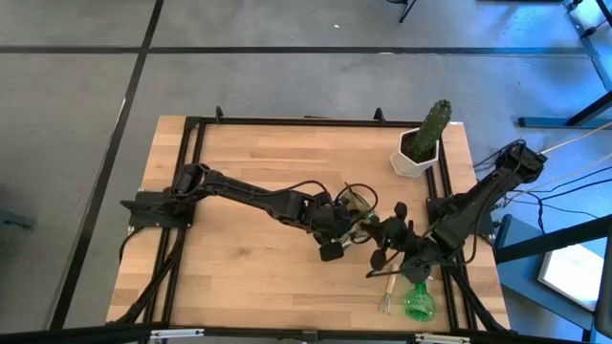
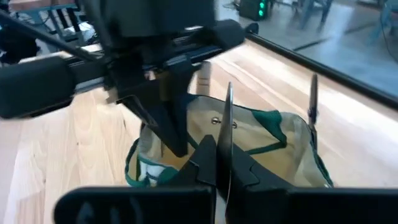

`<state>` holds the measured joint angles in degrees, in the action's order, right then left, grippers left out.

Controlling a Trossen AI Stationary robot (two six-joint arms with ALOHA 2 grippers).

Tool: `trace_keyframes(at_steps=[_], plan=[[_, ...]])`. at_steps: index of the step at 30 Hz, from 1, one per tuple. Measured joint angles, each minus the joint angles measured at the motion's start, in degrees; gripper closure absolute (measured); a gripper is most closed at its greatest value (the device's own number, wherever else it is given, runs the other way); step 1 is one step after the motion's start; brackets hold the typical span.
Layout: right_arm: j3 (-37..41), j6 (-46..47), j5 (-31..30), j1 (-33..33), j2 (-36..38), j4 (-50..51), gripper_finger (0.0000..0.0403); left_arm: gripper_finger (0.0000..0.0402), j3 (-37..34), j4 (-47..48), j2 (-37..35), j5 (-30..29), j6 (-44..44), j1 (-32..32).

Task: Pick & Place Garden tools in Gardening bag
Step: Put the brown trowel into the green gardening bag

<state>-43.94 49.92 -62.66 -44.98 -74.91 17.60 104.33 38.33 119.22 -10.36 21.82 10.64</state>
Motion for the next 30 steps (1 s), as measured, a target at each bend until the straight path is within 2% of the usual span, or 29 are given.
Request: trace_keyframes(at_steps=[6,12,25,30], plan=[[-0.4,11.3,1.7,0.8,-0.9,6.6,0.0402,0.04,0.0,-0.1,0.0,-2.3,0.0,1.0],[-0.4,11.9,3.2,1.6,-2.3,6.7,0.0402,0.04,0.0,-1.1,0.0,-3.5,0.0,1.6],[-0.4,-8.7,4.2,1.4,-2.4,6.2,0.0402,0.0399,0.0,-1.1,0.0,-3.7,-0.1,1.7],[-0.4,-9.9,4.7,1.3,-2.4,5.8,0.0402,0.04,0.0,-1.1,0.0,-3.7,-0.1,1.7]])
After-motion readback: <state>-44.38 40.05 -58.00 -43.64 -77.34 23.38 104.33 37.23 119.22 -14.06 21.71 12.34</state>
